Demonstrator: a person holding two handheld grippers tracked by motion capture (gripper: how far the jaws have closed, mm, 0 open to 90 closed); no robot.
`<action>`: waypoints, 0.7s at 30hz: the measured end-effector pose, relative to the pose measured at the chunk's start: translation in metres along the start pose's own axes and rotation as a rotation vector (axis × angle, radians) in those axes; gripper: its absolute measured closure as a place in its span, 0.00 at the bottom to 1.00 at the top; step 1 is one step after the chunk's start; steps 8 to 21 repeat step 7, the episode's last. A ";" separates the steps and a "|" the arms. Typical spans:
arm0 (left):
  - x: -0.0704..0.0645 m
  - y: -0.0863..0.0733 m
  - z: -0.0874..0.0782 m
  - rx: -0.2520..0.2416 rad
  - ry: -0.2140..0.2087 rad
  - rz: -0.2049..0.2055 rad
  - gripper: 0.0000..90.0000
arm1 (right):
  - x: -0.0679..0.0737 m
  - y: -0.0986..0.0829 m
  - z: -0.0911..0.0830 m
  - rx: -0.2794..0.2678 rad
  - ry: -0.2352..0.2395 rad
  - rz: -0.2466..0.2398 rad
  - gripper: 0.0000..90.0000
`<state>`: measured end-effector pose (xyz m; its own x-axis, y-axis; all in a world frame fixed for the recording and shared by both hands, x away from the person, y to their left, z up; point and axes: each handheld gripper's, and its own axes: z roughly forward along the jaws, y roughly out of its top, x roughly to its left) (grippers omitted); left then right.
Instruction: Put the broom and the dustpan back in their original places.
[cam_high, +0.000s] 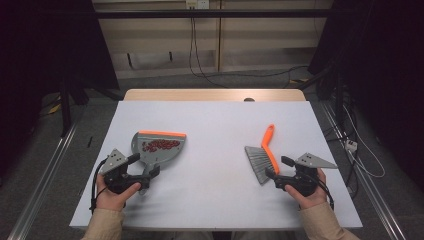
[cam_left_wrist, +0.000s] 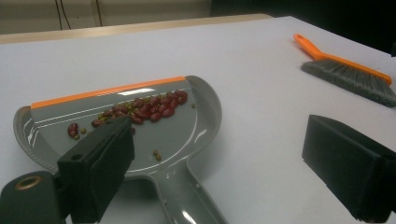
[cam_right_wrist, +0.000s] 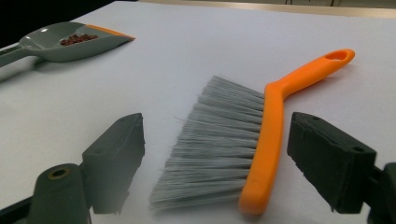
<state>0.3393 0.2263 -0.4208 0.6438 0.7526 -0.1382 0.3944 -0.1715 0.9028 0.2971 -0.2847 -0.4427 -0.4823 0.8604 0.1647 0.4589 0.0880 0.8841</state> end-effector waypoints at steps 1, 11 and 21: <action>0.000 0.000 0.000 0.000 -0.001 0.000 0.10 | 0.001 -0.001 -0.001 -0.003 0.004 0.002 0.21; 0.000 0.000 0.001 -0.007 -0.014 0.003 0.09 | 0.002 -0.002 0.000 -0.006 0.006 -0.009 0.19; 0.000 0.000 0.001 -0.007 -0.014 0.003 0.09 | 0.002 -0.002 0.000 -0.006 0.006 -0.009 0.19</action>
